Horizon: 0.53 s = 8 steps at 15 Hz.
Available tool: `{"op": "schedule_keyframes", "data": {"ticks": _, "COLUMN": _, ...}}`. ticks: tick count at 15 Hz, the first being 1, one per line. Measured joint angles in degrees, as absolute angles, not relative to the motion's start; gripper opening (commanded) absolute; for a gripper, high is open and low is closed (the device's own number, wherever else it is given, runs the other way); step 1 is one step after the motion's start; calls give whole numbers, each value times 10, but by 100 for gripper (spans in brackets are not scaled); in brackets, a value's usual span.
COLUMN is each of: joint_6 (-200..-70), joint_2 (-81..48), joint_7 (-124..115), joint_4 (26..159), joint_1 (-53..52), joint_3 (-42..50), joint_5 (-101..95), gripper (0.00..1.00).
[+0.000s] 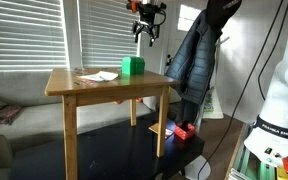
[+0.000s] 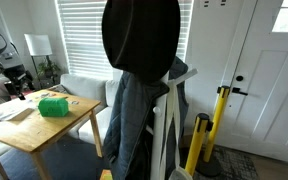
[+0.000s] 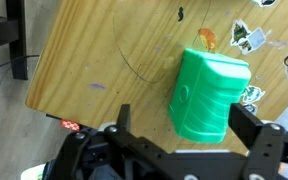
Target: Open the green container
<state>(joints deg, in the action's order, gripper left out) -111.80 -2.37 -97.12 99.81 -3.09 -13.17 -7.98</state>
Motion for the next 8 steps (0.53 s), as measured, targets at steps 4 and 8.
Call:
{"op": "schedule_keyframes", "data": {"ticks": 4, "joint_6": -1118, "joint_2": -84, "joint_7": -995, "joint_4": 939, "joint_1": -53, "joint_3": -113, "joint_5": -83, "gripper": 100}}
{"op": "schedule_keyframes", "data": {"ticks": 8, "joint_6": -1117, "joint_2": -133, "joint_7": -995, "joint_4": 890, "joint_1": -65, "joint_3": -91, "joint_5": -83, "gripper": 100}}
